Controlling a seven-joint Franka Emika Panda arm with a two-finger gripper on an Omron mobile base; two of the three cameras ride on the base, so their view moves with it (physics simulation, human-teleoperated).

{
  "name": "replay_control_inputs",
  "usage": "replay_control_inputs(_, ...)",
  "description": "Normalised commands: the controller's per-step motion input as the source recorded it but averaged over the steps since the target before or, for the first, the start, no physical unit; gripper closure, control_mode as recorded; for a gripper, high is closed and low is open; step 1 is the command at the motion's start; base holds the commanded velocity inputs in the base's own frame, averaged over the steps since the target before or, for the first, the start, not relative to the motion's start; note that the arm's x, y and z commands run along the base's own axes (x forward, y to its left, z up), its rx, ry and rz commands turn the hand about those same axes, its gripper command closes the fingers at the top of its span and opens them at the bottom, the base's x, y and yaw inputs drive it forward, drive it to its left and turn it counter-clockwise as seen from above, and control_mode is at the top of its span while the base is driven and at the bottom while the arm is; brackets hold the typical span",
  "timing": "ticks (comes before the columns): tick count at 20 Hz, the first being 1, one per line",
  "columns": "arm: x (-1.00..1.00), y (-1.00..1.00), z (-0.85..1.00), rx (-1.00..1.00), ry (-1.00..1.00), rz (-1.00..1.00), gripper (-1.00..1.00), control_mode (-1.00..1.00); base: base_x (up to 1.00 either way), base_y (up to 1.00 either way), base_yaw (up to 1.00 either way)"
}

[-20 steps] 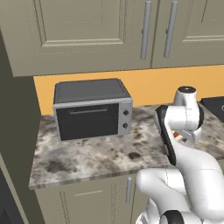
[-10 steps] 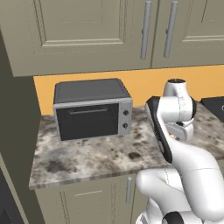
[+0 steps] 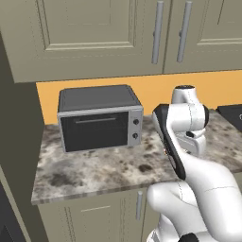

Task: Store the hot dog in the freezer for long-term storage. Close the freezer door after placing the cooked food.

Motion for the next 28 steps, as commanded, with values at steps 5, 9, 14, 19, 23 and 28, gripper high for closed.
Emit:
replay_control_inputs(5,-0.18,0.0,0.0,0.03,0.0,0.09,1.0,-1.0,0.0,0.0,0.0)
replay_control_inputs(9,-0.05,0.0,0.0,0.0,0.0,0.14,1.0,-1.0,0.0,0.0,0.0)
replay_control_inputs(14,0.0,-0.02,0.0,0.0,0.01,0.17,1.0,-1.0,0.0,0.0,0.0)
replay_control_inputs(19,-0.01,-0.03,0.0,0.05,0.0,0.27,1.0,-1.0,0.0,0.0,0.0)
replay_control_inputs(23,-0.02,0.0,0.0,0.01,0.01,0.14,1.0,-1.0,0.0,0.0,0.0)
replay_control_inputs(28,0.0,0.0,0.0,0.0,0.0,0.0,1.0,-1.0,0.0,0.0,0.0)
